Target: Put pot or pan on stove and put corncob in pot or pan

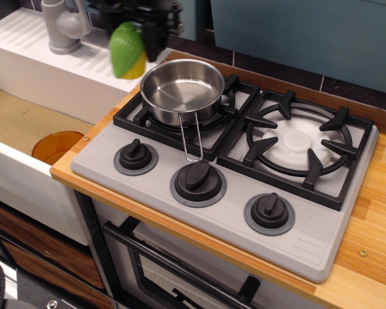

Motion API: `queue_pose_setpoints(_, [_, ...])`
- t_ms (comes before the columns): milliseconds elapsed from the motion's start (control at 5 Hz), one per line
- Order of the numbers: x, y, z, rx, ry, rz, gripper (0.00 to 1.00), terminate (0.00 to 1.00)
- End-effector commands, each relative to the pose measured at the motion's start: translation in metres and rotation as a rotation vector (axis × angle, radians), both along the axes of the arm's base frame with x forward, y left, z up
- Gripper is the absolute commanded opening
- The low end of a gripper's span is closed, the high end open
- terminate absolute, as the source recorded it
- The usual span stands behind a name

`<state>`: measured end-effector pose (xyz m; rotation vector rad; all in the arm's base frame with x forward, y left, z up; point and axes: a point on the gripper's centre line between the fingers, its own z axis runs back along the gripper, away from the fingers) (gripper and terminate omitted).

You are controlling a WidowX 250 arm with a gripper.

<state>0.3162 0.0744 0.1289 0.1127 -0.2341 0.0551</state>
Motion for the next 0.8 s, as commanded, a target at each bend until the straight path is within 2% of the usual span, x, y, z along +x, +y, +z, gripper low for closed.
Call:
queue_pose_setpoints(0, [0.036,-0.017,0.005,-0.024,-0.080,-0.008,0.00,0.00])
queue_pose_setpoints(200, [0.053,-0.020,-0.003,-0.048,-0.105,-0.036,0.00,0.00])
queue_pose_setpoints(400, [0.057,-0.020,-0.009,-0.045,-0.112,-0.046,0.00,0.00])
queue_pose_setpoints(600, [0.050,-0.021,-0.007,-0.025,-0.111,-0.048,1.00,0.00])
